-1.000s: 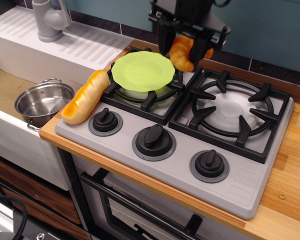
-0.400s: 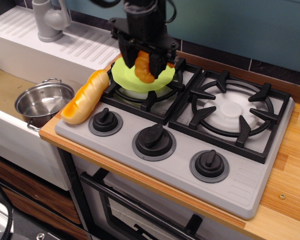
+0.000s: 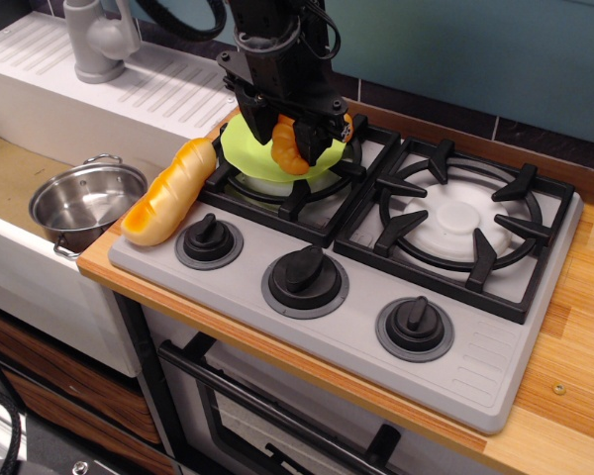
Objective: Put crossaint on plate and bread in pot or pan in sink
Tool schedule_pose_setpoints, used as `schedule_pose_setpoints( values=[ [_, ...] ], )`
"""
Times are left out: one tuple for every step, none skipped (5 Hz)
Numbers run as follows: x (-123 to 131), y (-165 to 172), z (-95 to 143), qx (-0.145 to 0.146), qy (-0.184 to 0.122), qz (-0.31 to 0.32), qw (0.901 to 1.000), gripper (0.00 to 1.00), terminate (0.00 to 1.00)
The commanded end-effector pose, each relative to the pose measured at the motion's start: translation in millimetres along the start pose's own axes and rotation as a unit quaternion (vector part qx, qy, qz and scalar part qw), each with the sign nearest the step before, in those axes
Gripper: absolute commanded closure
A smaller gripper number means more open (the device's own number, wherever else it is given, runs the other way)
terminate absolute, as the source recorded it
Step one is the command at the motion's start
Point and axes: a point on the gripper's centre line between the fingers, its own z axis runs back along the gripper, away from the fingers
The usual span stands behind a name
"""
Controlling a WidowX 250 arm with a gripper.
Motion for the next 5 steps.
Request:
schedule_pose_setpoints(
  values=[
    [14, 4, 2, -0.002, -0.017, -0.011, 0.9998, 1.00, 0.00],
    [15, -2, 4, -0.005, -0.016, -0.012, 0.9998, 1.00, 0.00],
    [15, -8, 10, -0.006, -0.013, -0.016, 0.9998, 0.00, 0.00],
    [18, -14, 20, 0.006, -0.006, -0.013, 0.9999, 0.00, 0.00],
    [19, -16, 29, 0.008, 0.003, -0.014, 0.9999, 0.00, 0.00]
  ],
)
